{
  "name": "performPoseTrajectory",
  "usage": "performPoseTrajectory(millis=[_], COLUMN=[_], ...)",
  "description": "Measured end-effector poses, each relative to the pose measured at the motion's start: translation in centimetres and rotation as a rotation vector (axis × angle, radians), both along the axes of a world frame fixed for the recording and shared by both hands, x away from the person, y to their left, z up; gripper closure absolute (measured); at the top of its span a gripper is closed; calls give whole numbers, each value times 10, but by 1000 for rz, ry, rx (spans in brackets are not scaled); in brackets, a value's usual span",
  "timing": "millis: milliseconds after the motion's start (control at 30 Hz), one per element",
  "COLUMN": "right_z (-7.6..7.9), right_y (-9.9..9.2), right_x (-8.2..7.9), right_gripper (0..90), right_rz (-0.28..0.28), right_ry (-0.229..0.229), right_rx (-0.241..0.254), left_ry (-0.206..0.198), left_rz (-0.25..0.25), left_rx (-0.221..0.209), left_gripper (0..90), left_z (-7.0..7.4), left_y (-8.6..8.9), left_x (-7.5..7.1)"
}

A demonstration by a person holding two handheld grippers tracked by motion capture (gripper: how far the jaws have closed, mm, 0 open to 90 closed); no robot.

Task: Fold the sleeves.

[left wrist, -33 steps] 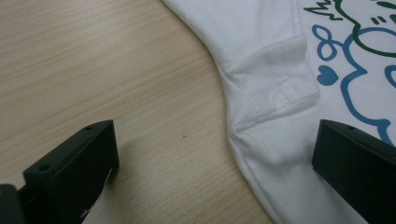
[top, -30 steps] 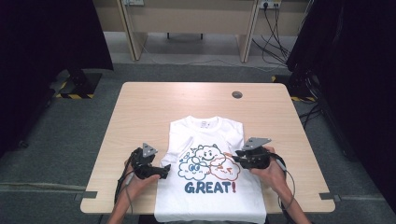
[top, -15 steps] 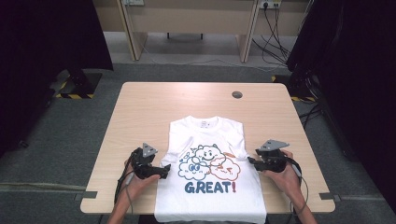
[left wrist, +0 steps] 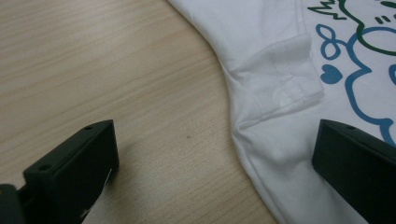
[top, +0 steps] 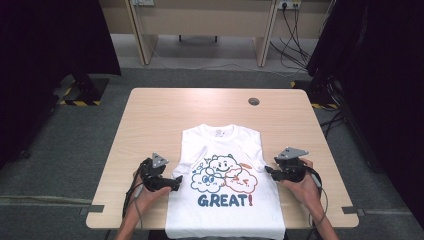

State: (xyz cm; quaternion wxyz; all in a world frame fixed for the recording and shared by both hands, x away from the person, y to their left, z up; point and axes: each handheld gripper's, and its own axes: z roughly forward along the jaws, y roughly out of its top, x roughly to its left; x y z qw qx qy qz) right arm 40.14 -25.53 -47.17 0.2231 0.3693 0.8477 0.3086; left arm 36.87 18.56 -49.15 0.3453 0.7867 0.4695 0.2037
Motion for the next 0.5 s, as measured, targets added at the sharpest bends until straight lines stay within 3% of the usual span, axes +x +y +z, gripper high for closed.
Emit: performPoseTrajectory(millis=[67, 133, 200, 300, 500], right_z=[3, 6, 13, 19, 7], right_y=[-4, -5, -3, 4, 23], right_x=[-1, 1, 5, 19, 45], right_gripper=[461, 445, 442, 432, 409], right_rz=[-23, -3, 12, 9, 23], right_ry=[-14, -7, -42, -57, -11], right_rx=[-48, -12, 28, 43, 29], left_ry=[0, -1, -1, -1, -1], left_rz=[1, 2, 3, 3, 3], left_rx=[1, 0, 0, 0, 0], left_gripper=[0, 0, 0, 0, 0], left_z=[0, 0, 0, 0, 0], left_y=[0, 0, 0, 0, 0], left_x=[0, 0, 0, 0, 0])
